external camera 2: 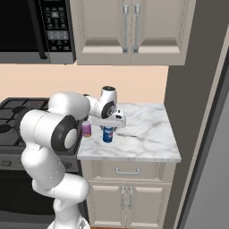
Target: Four empty soda cans are scattered around the kitchen. Gather all the cans and cluster them next to the stove for recycling.
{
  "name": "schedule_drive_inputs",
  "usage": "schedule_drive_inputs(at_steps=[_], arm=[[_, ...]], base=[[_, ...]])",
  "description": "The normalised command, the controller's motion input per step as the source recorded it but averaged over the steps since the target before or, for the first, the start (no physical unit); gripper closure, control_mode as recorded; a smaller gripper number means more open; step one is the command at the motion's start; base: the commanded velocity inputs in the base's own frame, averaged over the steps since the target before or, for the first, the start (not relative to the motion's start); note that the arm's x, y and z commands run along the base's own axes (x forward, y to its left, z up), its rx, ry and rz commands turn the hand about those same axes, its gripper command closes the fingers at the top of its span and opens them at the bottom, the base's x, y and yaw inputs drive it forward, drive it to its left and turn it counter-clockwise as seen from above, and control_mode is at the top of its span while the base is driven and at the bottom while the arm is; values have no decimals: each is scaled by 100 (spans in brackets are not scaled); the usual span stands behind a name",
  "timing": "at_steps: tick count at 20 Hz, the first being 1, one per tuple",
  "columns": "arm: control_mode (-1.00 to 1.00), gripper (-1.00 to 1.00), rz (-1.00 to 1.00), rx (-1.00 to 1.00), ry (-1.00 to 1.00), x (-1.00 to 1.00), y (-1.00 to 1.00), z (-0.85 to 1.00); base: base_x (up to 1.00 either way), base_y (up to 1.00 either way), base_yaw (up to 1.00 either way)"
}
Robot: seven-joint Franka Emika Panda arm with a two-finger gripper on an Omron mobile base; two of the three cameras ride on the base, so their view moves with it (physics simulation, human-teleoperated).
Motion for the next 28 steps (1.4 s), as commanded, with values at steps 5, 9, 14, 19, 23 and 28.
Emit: schedule_drive_inputs(at_steps=[5,9,14,19,23,28], arm=[[-100,100,-4,1,0,-13,45,0],[-100,100,-6,3,0,-20,38,0],[-100,100,-8,2,0,-17,33,0],[-100,100,-6,0,1,-3,28,-1],[-100,100,-5,0,3,0,32,-1],[-100,100,-8,0,0,22,15,-14]], base=[[0,0,0],[0,0,0],[0,0,0],[0,0,0],[0,0,0],[0,0,0]])
